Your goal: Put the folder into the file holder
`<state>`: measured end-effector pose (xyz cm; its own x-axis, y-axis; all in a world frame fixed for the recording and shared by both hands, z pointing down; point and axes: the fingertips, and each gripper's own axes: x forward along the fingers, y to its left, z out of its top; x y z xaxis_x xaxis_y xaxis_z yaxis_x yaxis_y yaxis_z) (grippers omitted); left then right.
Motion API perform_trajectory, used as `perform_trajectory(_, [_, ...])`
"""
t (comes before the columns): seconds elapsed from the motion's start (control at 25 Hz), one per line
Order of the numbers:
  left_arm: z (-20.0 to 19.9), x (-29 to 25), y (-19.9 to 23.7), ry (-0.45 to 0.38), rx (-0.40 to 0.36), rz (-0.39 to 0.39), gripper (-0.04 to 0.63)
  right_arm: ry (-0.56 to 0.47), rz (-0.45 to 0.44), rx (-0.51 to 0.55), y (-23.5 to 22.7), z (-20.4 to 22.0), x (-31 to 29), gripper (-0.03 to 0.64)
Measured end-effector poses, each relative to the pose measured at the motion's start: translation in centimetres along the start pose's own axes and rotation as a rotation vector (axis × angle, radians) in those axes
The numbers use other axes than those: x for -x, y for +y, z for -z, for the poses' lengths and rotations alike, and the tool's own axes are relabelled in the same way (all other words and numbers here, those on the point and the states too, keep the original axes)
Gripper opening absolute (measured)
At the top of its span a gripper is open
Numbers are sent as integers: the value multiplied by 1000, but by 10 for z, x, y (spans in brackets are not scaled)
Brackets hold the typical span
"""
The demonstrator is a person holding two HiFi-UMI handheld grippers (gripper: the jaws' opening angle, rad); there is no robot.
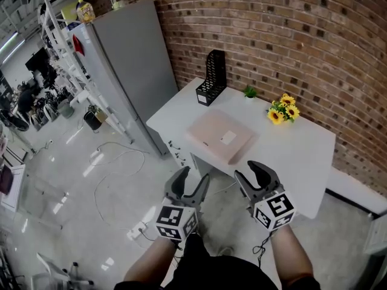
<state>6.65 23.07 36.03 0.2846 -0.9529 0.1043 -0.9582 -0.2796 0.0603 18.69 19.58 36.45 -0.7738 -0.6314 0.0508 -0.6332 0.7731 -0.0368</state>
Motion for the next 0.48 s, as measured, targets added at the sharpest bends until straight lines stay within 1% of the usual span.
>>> perform_trajectory(0.16, [3, -11, 4, 5, -14, 1, 270, 22, -7, 2, -4, 8, -8, 249])
perform_trajectory(0.24, [3, -18, 8, 4, -15, 1, 281, 32, -4, 5, -9, 9, -13, 265])
perform_trajectory(0.48, [11, -45, 28, 16, 3, 20, 285, 50, 13, -1, -26, 16, -40, 279])
